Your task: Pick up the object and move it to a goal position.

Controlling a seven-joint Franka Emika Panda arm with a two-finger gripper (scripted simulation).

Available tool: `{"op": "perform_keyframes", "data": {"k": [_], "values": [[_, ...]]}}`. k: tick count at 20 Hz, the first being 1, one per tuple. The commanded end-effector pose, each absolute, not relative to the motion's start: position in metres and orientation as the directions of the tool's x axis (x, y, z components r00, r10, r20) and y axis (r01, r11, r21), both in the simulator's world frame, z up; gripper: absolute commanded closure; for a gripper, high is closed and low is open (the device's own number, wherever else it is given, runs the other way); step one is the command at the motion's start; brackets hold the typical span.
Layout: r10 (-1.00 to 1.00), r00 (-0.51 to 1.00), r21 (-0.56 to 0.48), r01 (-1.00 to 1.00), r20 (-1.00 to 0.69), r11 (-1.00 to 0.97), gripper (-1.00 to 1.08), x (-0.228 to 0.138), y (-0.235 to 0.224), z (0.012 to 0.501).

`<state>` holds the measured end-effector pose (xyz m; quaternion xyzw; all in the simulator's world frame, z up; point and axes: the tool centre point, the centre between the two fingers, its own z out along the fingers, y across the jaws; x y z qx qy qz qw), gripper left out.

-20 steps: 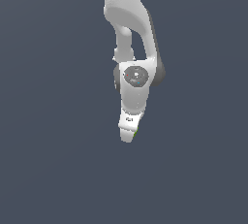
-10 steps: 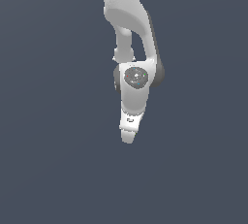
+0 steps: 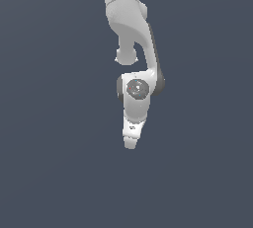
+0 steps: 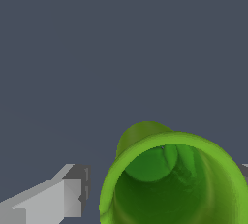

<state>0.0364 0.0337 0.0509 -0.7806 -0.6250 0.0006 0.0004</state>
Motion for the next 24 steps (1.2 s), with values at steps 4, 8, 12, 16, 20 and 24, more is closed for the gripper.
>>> {"op": "perform_keyframes", "data": {"k": [4,8,12,16,20,24], "values": [[0.976,0.218,0.000,0.976,0.000,-0.218,-0.92,0.038,0.034,0.042],[0.976,0.218,0.000,0.976,0.000,-0.218,1.08,0.038,0.034,0.042],[0.976,0.218,0.000,0.976,0.000,-0.218,1.08,0.038,0.034,0.042],[0.976,0.219,0.001,0.976,0.000,-0.219,1.08,0.038,0.034,0.043],[0.976,0.219,0.001,0.976,0.000,-0.219,1.08,0.042,0.039,0.047],[0.976,0.219,0.000,0.976,0.000,-0.219,1.08,0.051,0.051,0.056]]}}
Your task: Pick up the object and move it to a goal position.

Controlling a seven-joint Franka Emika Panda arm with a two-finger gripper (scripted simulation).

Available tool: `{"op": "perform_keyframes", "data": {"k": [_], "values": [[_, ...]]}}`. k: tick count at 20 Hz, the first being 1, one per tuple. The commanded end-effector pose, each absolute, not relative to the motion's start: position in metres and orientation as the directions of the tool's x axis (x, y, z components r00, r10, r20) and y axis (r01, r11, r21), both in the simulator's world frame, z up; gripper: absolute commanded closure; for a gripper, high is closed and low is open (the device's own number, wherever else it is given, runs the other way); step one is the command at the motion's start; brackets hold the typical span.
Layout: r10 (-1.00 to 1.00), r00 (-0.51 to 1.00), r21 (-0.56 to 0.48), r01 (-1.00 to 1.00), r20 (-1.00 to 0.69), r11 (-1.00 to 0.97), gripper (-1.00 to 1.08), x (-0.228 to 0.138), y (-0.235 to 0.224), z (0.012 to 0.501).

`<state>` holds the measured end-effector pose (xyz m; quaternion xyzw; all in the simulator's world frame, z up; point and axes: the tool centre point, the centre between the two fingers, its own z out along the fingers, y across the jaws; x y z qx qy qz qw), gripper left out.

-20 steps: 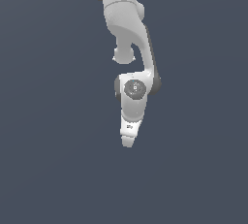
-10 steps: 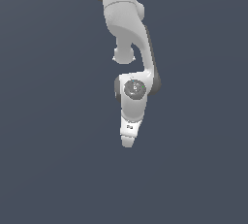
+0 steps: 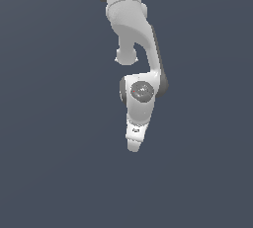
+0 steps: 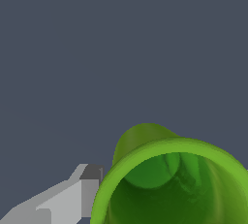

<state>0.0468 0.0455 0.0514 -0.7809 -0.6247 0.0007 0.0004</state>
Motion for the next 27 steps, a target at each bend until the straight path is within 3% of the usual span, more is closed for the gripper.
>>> {"op": "perform_keyframes", "data": {"k": [1,15,27], "values": [[0.976,0.219,0.000,0.976,0.000,-0.219,1.08,0.053,0.055,0.059],[0.976,0.219,0.000,0.976,0.001,-0.219,1.08,0.102,0.117,0.105],[0.976,0.219,0.000,0.976,0.000,-0.219,1.08,0.115,0.133,0.117]]}}
